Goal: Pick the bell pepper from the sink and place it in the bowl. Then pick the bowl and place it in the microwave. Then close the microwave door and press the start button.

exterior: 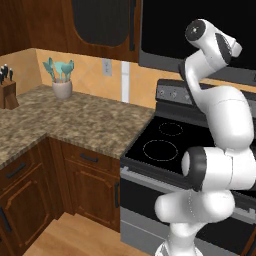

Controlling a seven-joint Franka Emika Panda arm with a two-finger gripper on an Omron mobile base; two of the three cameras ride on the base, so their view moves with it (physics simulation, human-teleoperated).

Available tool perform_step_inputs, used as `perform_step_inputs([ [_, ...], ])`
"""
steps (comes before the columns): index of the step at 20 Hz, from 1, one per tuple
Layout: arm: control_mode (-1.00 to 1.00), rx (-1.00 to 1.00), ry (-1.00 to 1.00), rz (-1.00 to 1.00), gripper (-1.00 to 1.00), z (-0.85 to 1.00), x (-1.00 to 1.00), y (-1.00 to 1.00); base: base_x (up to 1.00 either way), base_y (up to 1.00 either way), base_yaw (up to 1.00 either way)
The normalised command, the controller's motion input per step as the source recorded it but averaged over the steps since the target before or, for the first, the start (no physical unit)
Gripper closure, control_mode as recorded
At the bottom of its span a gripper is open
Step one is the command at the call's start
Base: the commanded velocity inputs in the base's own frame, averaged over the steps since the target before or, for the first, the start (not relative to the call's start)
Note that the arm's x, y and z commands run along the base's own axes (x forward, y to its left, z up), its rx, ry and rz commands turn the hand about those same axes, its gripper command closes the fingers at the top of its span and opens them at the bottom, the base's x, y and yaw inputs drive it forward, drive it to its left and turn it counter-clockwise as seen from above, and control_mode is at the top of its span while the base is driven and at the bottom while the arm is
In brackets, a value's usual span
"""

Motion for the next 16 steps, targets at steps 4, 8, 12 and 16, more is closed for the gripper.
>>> perform_step_inputs([
  [4,-1.0,0.07,-0.09,0.08,-1.0,0.0,0.62,-0.53,0.0,0.0,0.0],
  [8,-1.0,0.07,-0.14,0.11,-1.0,-0.21,0.9,-0.56,0.0,0.0,0.0],
  [12,-1.0,0.01,-0.13,0.07,-1.0,-0.12,0.32,-0.1,0.0,0.0,0.0],
  [16,-1.0,0.01,0.0,0.04,-1.0,0.03,-0.47,0.33,0.0,0.0,0.0],
])
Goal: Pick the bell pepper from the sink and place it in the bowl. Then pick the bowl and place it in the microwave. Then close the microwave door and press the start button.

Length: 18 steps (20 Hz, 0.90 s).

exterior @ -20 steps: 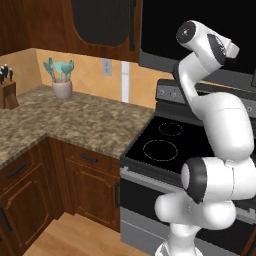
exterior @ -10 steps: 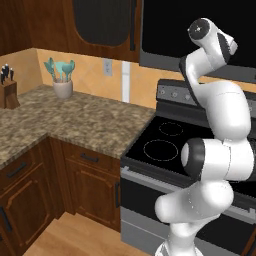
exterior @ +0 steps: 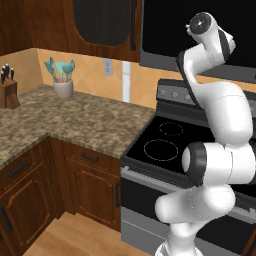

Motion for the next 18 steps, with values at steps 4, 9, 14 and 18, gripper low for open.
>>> perform_step_inputs([
  [4,-1.0,0.0,-0.01,0.06,-1.0,0.01,-0.9,0.13,0.0,0.0,0.0],
  [9,-1.0,0.0,-0.01,0.13,-1.0,0.0,-0.99,0.0,0.0,0.0,0.0],
  [14,-1.0,-0.02,-0.01,0.17,1.0,-0.07,-0.99,0.02,0.0,0.0,0.0],
  [18,-1.0,-0.09,-0.11,0.13,1.0,-0.08,-0.98,0.0,0.0,0.0,0.0],
])
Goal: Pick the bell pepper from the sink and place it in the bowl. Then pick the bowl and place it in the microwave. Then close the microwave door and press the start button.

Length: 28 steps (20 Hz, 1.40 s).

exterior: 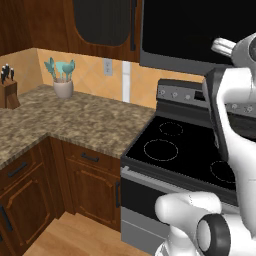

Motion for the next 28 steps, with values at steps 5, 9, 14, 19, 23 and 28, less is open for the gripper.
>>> perform_step_inputs([
  [5,-1.0,-0.09,-0.15,0.09,1.0,-0.01,-0.62,-0.06,0.0,0.0,0.0],
  [9,-1.0,-0.09,-0.13,0.05,1.0,0.0,-0.32,-0.11,0.0,0.0,0.0],
  [14,-1.0,-0.04,-0.01,0.01,1.0,0.0,-0.03,-0.16,0.0,0.0,0.0],
  [19,-1.0,0.0,0.0,0.0,1.0,0.0,0.0,-0.47,0.0,0.0,0.0],
  [23,-1.0,0.0,0.0,0.0,1.0,0.0,0.0,-0.5,0.0,0.0,0.0],
  [28,-1.0,0.0,0.0,0.0,1.0,0.0,0.0,-0.37,0.0,0.0,0.0],
])
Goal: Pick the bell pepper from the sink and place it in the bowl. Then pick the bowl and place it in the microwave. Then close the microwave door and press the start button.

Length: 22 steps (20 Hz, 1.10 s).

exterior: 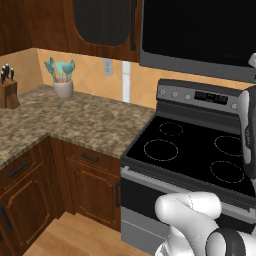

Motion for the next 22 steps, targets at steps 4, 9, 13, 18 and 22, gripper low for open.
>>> perform_step_inputs([
  [4,-1.0,-0.01,0.0,-0.02,1.0,0.0,0.0,-0.36,0.0,0.0,0.0],
  [9,-1.0,0.0,0.0,0.0,1.0,-0.01,0.01,-0.37,0.0,0.0,0.0],
  [13,-1.0,0.0,0.02,0.0,1.0,-0.13,0.04,-0.21,0.0,0.0,0.0],
  [18,-1.0,0.0,0.01,0.0,1.0,-0.08,0.01,-0.31,0.0,0.0,0.0],
  [22,-1.0,0.0,0.0,0.0,1.0,-0.04,0.02,-0.27,0.0,0.0,0.0],
])
